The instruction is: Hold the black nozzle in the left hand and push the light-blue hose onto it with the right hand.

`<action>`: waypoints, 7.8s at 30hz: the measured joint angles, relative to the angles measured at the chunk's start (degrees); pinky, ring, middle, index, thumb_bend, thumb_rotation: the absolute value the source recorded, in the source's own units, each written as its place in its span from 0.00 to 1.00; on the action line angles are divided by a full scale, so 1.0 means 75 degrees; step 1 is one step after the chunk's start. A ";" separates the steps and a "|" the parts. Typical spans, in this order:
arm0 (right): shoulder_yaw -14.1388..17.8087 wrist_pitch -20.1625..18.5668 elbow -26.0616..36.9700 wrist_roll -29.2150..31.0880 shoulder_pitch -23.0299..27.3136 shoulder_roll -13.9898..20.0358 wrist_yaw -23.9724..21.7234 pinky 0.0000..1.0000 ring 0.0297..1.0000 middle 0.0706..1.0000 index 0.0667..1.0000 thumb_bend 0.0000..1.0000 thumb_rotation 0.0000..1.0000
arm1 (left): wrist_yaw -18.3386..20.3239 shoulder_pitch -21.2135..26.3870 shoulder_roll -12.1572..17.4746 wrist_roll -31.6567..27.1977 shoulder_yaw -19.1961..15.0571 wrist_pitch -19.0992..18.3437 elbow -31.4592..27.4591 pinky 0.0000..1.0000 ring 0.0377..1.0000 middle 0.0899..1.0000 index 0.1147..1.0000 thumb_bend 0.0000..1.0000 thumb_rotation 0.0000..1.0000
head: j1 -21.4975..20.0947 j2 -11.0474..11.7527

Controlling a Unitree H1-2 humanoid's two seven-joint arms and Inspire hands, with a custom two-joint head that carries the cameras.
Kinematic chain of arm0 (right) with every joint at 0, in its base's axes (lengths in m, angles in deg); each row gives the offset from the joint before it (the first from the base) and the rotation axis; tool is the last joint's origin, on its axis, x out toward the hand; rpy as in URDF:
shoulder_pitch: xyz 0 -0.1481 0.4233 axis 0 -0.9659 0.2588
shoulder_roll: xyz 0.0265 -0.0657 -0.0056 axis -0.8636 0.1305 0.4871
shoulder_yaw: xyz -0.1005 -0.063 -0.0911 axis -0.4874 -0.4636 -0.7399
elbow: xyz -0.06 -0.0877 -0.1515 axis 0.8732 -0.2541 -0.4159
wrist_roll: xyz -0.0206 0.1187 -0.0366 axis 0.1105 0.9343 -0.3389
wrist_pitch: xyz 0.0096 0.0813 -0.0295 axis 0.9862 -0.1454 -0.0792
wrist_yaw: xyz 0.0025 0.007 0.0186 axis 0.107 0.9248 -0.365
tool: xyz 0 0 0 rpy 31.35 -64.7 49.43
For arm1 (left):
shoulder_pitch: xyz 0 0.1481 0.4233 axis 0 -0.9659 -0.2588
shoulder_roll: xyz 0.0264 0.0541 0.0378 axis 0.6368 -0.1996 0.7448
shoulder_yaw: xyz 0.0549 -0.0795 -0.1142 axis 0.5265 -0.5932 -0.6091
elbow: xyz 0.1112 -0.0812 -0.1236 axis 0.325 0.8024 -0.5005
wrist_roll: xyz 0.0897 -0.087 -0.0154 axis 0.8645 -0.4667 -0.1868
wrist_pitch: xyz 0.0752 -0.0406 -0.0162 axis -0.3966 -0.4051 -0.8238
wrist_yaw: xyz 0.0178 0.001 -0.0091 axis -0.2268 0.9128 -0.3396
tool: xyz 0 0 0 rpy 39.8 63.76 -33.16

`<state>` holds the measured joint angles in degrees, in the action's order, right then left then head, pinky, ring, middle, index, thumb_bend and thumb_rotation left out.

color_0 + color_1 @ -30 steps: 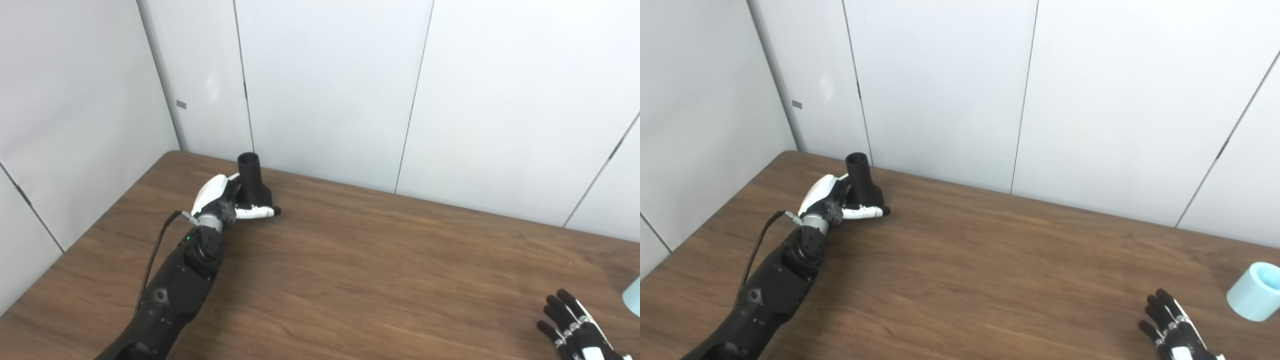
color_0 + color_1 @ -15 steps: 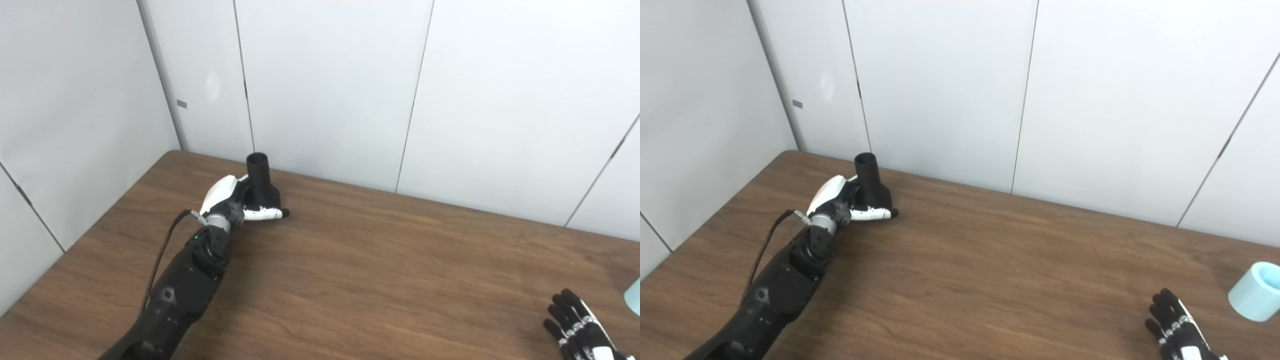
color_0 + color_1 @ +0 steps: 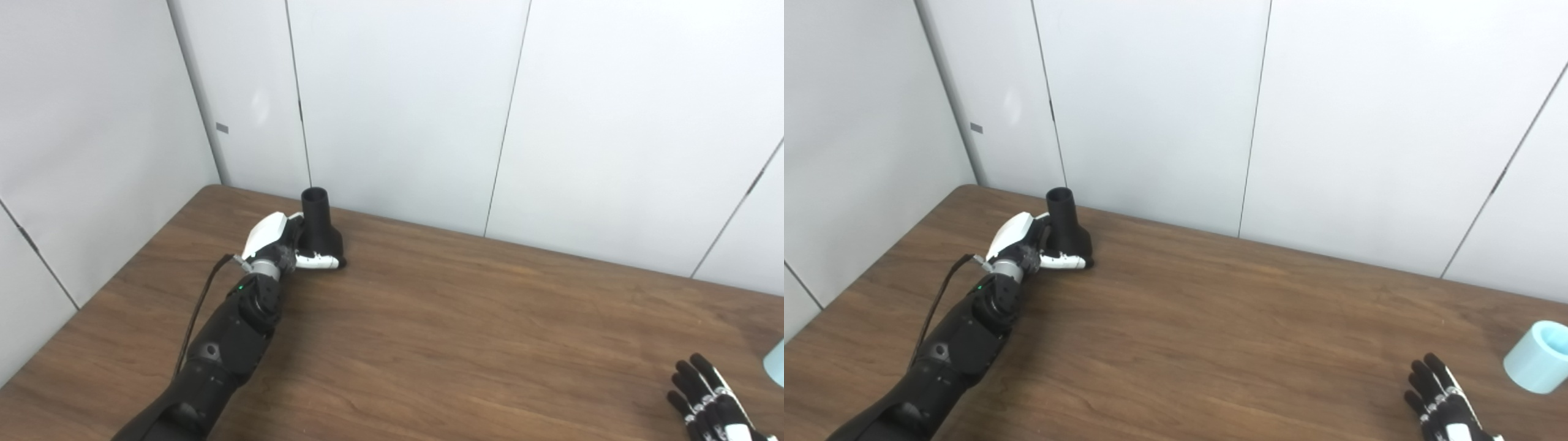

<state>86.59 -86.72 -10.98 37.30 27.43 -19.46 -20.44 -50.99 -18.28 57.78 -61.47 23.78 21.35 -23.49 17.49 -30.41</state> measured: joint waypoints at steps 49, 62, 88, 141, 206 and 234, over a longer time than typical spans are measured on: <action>-0.0052 0.0095 0.0183 -0.0792 -0.0098 -0.0305 0.0476 0.93 0.90 0.83 0.91 0.49 0.88 | -0.0485 -0.1387 -0.0065 0.1721 0.1343 0.0595 -0.2655 0.97 0.69 0.39 0.45 0.52 0.00 | -0.1006 -0.0386; -0.0121 0.0016 0.0272 -0.1104 -0.0081 -0.0534 0.0745 0.91 0.91 0.86 0.90 0.55 0.89 | 0.0022 -0.2342 -0.0654 0.2600 0.1716 0.0563 -0.4615 0.94 0.64 0.40 0.46 0.52 0.00 | -0.1828 -0.0551; -0.0436 -0.0096 0.0376 -0.1717 -0.0034 -0.1010 0.1429 0.88 0.89 0.84 0.90 0.52 0.92 | 0.0759 -0.3353 -0.1313 0.3771 0.2804 0.1620 -0.5513 0.88 0.63 0.41 0.44 0.53 0.00 | -0.3164 -0.0820; -0.1644 -0.3403 0.2098 -0.8117 0.2143 0.3093 0.0196 0.96 0.98 0.91 0.88 0.84 0.25 | 0.0484 -0.3336 -0.1360 0.3874 0.2743 0.2359 -0.5138 0.84 0.60 0.41 0.43 0.53 0.00 | -0.4570 -0.0844; -0.1871 -0.3634 -0.2114 -0.8569 0.4385 0.3390 -0.1240 0.75 0.82 0.82 0.82 0.86 0.10 | 0.0582 -0.3364 -0.1253 0.3560 0.2366 0.2542 -0.5046 0.86 0.62 0.41 0.44 0.52 0.00 | -0.4746 -0.1031; -0.1980 -0.3434 -0.2012 -0.8143 0.4379 0.3393 -0.1061 0.65 0.71 0.77 0.76 0.81 0.01 | 0.0734 -0.3372 -0.1335 0.3511 0.2197 0.2539 -0.5036 0.91 0.62 0.41 0.44 0.52 0.00 | -0.4711 -0.1066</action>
<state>71.74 -112.47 -26.08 -23.77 60.27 5.99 -28.40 -45.49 -43.57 47.77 -35.13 40.26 40.39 -61.25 -17.84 -38.41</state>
